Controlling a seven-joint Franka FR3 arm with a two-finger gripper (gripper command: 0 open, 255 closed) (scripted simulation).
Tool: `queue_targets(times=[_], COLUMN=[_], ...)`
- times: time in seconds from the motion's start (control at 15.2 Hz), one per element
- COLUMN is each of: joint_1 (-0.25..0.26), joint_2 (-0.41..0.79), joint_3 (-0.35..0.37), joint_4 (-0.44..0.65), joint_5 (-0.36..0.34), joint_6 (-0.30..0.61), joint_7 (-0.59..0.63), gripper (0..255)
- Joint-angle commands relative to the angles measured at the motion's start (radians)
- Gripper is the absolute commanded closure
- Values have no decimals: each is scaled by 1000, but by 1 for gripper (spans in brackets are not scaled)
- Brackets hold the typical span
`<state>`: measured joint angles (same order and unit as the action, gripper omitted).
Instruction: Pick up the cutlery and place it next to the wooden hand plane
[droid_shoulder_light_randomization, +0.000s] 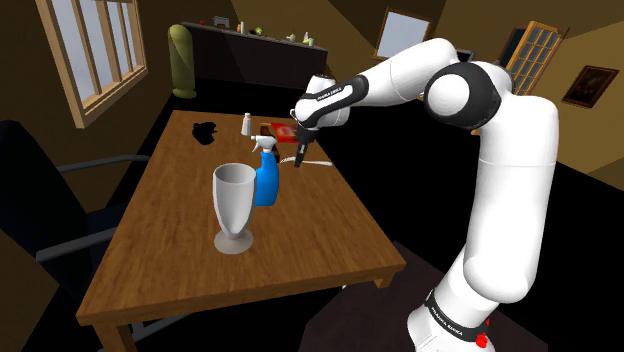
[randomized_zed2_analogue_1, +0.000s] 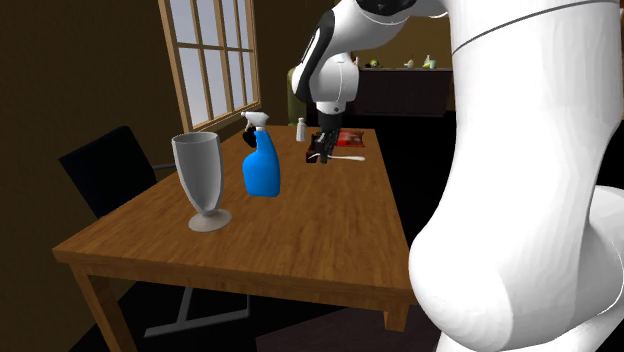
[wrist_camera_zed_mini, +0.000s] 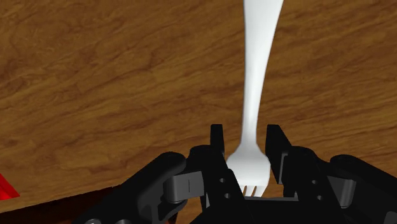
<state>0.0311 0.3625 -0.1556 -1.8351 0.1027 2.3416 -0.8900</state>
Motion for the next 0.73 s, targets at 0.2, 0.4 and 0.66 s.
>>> queue_targets(times=[0.2, 0.4, 0.66], joint_1=[-4, -5, -5], joint_2=[37, 51, 51], joint_3=[5, 7, 7], joint_4=[-19, -25, -25], joint_5=[11, 15, 15], joint_6=[56, 77, 77], joint_7=[-9, -12, -12], gripper=[255, 255, 255])
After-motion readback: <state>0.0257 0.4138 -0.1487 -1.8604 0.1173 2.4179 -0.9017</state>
